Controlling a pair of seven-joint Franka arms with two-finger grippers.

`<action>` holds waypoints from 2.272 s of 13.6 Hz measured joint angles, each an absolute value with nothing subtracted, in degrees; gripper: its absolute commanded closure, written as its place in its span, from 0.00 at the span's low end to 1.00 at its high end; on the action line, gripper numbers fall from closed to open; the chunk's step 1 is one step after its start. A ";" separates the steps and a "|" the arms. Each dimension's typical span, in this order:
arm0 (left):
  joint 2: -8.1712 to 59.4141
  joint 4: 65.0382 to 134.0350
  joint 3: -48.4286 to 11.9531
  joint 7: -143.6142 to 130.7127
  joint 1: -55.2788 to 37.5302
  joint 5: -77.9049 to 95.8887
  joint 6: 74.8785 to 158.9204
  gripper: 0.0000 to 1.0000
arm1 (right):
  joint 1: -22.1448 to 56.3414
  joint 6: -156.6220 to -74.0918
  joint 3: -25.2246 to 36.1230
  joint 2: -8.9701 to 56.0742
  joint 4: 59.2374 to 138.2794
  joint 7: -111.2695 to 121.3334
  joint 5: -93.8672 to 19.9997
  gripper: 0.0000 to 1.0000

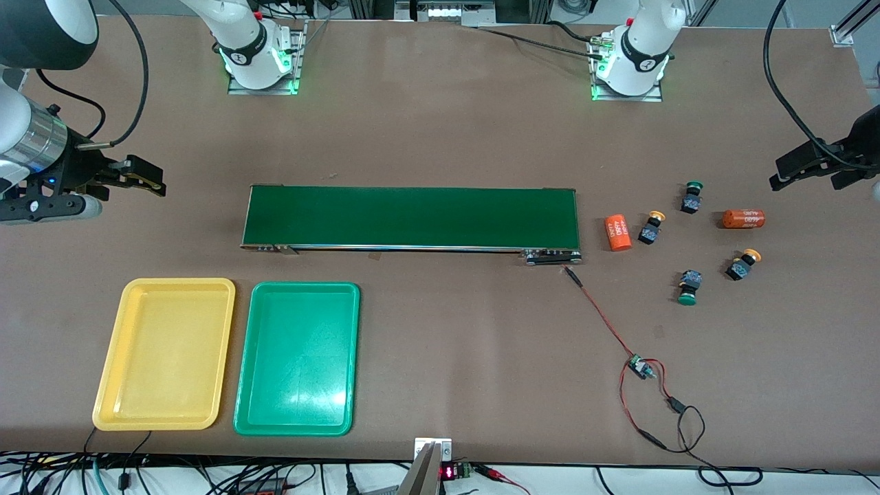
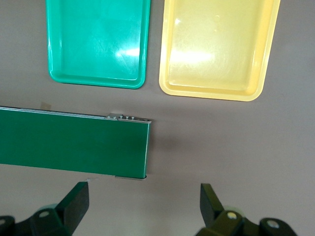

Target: Sort buttons by color to trays

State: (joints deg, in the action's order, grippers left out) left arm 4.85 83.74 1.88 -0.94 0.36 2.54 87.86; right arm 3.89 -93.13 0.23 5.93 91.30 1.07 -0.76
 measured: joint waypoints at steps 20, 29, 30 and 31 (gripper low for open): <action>30.40 91.31 -0.73 -8.89 -7.84 3.33 102.45 0.00 | 3.78 -93.08 0.32 6.20 91.30 0.94 -0.73 0.00; 26.55 108.05 -2.30 -8.84 -7.71 3.55 115.51 0.00 | 3.66 -93.08 0.61 6.21 91.30 0.95 -0.63 0.00; 25.84 108.96 -2.30 -8.58 -7.65 3.55 115.58 0.00 | 3.55 -93.08 0.65 6.21 91.29 0.95 -0.61 0.00; 25.36 109.82 -2.29 -8.00 -7.51 3.55 115.89 0.00 | 3.33 -93.07 0.67 6.21 91.30 0.95 -0.59 0.00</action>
